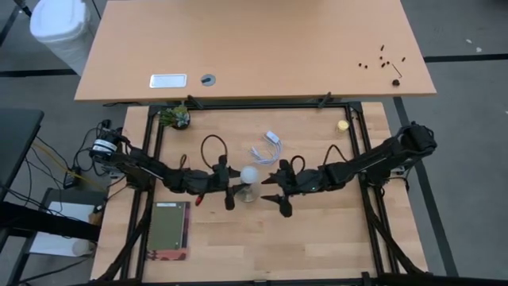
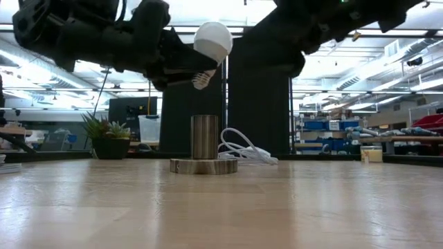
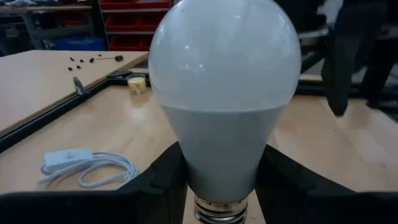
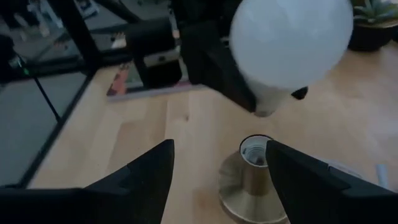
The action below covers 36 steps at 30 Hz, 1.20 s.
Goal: Screw lightbulb
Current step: Insert the lightbulb into the lamp
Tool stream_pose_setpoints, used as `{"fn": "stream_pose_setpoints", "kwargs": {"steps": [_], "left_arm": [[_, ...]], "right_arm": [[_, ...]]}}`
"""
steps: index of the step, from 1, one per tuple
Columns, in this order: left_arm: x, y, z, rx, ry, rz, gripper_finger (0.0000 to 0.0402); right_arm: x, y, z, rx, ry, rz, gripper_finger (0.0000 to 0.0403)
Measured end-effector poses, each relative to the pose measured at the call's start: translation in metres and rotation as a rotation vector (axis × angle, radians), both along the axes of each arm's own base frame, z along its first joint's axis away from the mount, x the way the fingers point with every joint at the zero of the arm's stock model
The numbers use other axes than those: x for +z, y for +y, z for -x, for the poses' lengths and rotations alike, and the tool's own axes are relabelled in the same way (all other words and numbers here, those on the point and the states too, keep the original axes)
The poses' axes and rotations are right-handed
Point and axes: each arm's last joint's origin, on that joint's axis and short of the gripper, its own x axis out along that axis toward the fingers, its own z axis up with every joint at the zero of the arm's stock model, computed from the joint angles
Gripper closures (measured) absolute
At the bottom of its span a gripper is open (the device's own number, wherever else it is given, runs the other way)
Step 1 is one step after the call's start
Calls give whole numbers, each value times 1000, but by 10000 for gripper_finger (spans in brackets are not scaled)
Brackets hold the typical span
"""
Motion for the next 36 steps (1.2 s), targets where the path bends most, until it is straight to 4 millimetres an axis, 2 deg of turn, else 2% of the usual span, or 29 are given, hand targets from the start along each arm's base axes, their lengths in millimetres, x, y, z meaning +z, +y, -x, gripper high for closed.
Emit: {"fn": "stream_pose_setpoints", "kwargs": {"steps": [6,13,18,36], "left_arm": [[-6,2,7,6,-21,65,246],[-19,-1,-3,6,5,76,246],[-26,-2,-8,9,18,82,245],[-39,-2,-5,4,152,53,245]], "right_arm": [[3,-1,-18,1,-10,25,140],[-3,-3,-30,4,8,18,140],[-6,-3,-31,12,17,16,140],[-12,-4,-28,11,85,14,140]]}}
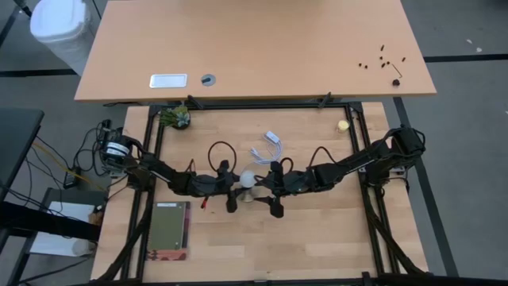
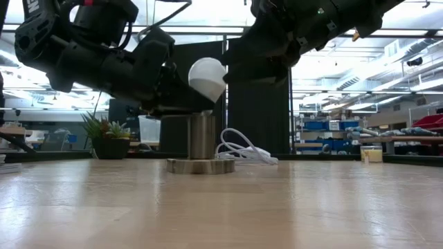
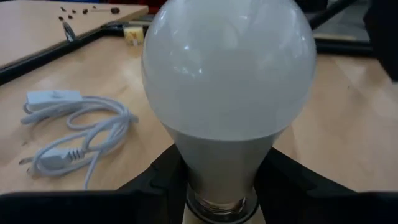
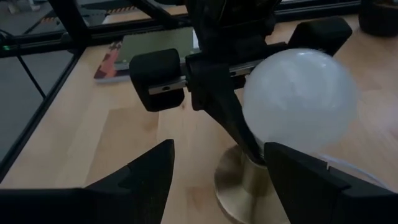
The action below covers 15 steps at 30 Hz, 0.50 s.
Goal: Screw lightbulb
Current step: Insert the lightbulb into the lamp
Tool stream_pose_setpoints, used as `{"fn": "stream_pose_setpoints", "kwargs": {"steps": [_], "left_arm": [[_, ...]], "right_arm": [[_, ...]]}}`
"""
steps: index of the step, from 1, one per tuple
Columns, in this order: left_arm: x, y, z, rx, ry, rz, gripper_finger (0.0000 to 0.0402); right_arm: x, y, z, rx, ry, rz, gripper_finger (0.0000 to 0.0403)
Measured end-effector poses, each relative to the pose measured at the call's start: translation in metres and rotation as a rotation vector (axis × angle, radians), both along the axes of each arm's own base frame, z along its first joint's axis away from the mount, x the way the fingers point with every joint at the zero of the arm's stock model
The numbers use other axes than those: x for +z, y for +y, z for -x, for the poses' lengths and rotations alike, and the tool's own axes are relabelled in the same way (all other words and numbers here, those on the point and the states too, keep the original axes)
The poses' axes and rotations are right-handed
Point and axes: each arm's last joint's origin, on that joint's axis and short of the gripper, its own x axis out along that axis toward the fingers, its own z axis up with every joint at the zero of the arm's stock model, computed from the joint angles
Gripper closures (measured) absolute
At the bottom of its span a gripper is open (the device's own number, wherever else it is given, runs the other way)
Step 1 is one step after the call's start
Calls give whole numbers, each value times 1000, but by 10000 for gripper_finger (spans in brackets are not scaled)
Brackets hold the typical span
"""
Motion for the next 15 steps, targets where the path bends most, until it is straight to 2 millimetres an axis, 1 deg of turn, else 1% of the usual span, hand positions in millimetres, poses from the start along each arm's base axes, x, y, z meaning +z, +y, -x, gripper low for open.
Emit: {"fn": "stream_pose_setpoints", "kwargs": {"steps": [6,15], "left_arm": [[-2,0,0,-6,18,-5,241],[-4,-1,1,-41,47,6,215]], "right_arm": [[-1,-1,0,-1,13,7,140],[-2,-3,1,20,35,-17,140]]}}
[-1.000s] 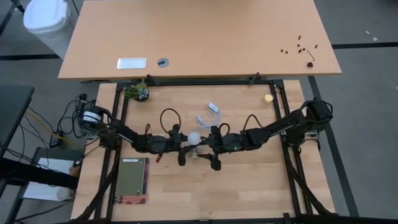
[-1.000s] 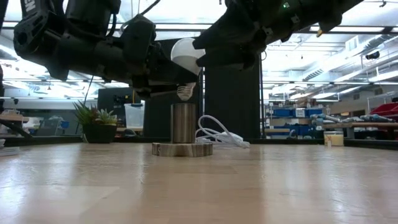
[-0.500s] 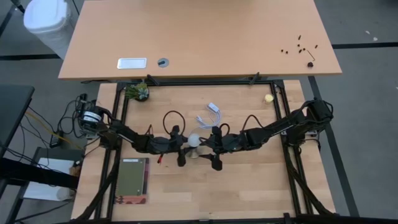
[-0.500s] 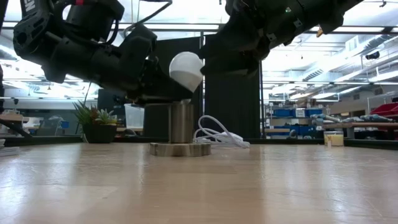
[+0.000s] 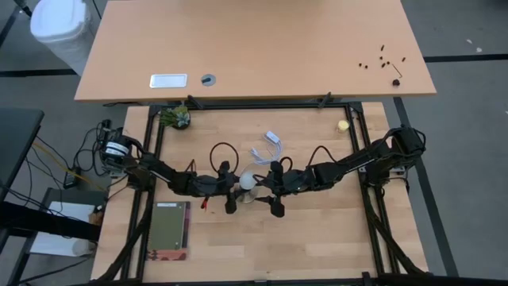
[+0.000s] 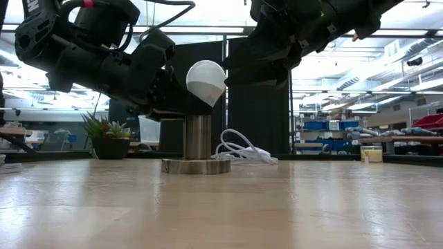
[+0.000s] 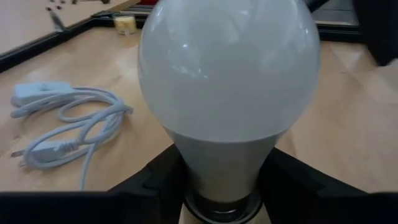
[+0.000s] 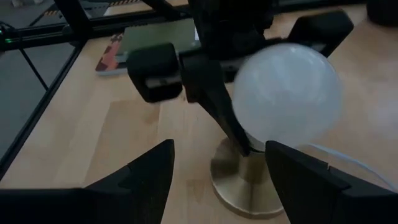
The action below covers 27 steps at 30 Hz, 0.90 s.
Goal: Screw lightbulb
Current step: Insert the lightbulb into the lamp
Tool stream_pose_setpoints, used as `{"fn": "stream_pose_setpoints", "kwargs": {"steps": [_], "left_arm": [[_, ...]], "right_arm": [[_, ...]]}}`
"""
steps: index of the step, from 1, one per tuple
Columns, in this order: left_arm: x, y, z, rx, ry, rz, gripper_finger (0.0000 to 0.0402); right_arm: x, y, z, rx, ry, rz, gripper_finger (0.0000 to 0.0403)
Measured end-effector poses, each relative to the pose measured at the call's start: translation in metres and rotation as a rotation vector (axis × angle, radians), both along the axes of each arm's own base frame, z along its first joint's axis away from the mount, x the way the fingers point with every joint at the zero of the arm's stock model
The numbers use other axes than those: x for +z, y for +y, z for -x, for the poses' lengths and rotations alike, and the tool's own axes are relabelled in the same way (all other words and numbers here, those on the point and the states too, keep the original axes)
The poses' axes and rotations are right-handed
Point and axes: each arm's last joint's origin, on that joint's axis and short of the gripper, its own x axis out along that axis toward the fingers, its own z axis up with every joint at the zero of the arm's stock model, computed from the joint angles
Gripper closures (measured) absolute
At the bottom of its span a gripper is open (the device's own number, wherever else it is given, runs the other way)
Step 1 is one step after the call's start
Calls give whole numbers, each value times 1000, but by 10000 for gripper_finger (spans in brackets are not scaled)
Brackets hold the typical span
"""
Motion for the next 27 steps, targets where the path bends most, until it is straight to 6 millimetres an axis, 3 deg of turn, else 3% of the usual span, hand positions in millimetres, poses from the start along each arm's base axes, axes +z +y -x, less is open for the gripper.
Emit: {"fn": "stream_pose_setpoints", "kwargs": {"steps": [18,27], "left_arm": [[0,-1,0,-38,14,-28,213],[2,-6,-19,-68,6,-32,213]], "right_arm": [[0,-1,0,32,4,8,140],[-6,0,4,33,76,14,140]]}}
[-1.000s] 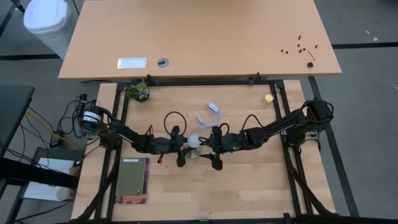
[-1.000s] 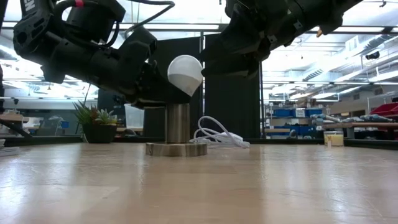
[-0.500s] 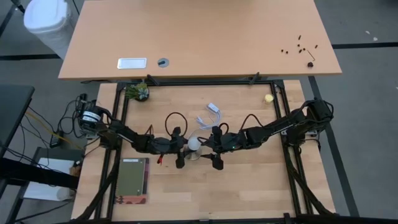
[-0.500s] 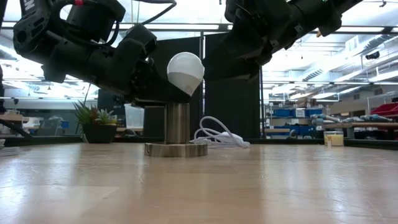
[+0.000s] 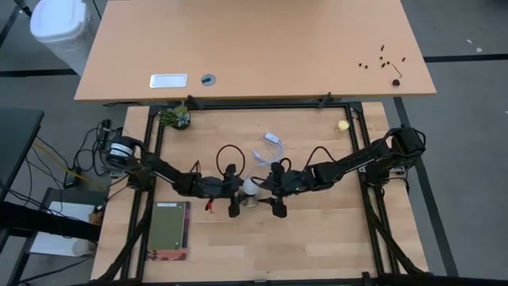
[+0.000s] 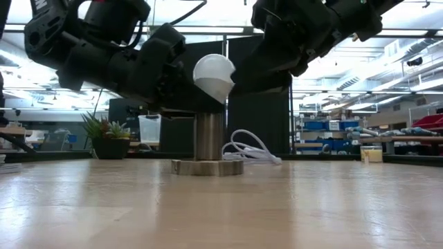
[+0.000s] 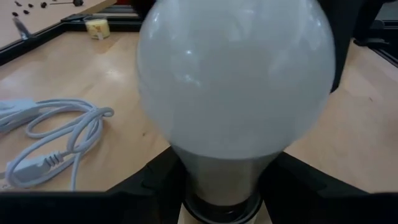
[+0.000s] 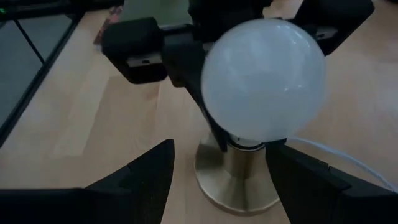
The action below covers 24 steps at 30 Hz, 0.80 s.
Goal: Screw lightbulb
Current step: Insert the lightbulb into the lamp
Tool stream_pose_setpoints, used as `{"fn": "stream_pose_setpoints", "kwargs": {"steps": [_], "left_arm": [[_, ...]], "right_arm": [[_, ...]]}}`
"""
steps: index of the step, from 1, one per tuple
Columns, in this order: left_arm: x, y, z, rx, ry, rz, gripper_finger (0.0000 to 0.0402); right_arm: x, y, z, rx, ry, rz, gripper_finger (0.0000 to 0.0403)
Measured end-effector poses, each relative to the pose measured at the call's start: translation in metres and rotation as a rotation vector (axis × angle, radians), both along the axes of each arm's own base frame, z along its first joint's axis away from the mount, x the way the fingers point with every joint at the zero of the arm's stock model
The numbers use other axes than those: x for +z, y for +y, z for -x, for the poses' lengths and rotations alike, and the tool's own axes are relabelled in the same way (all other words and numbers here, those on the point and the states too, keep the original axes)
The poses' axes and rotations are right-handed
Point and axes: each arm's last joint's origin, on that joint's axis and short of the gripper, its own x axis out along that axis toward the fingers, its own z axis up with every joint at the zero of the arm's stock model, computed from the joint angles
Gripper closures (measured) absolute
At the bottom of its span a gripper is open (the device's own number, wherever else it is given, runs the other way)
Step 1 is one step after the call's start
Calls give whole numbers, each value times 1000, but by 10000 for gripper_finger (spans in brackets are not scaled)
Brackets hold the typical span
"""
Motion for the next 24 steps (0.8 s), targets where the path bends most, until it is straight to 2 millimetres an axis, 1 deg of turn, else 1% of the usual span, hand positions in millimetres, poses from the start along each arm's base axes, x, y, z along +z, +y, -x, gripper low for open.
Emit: {"fn": "stream_pose_setpoints", "kwargs": {"steps": [3,8,19,24], "left_arm": [[0,-1,-4,-3,-3,-2,213],[3,-1,-4,-14,-6,-6,213],[15,-1,-1,-57,-14,-18,213],[12,-1,1,-63,31,-22,213]], "right_arm": [[-3,2,2,10,33,-8,140],[-4,7,5,29,57,-6,140],[-1,7,3,29,20,-1,140],[1,8,1,33,-14,2,140]]}}
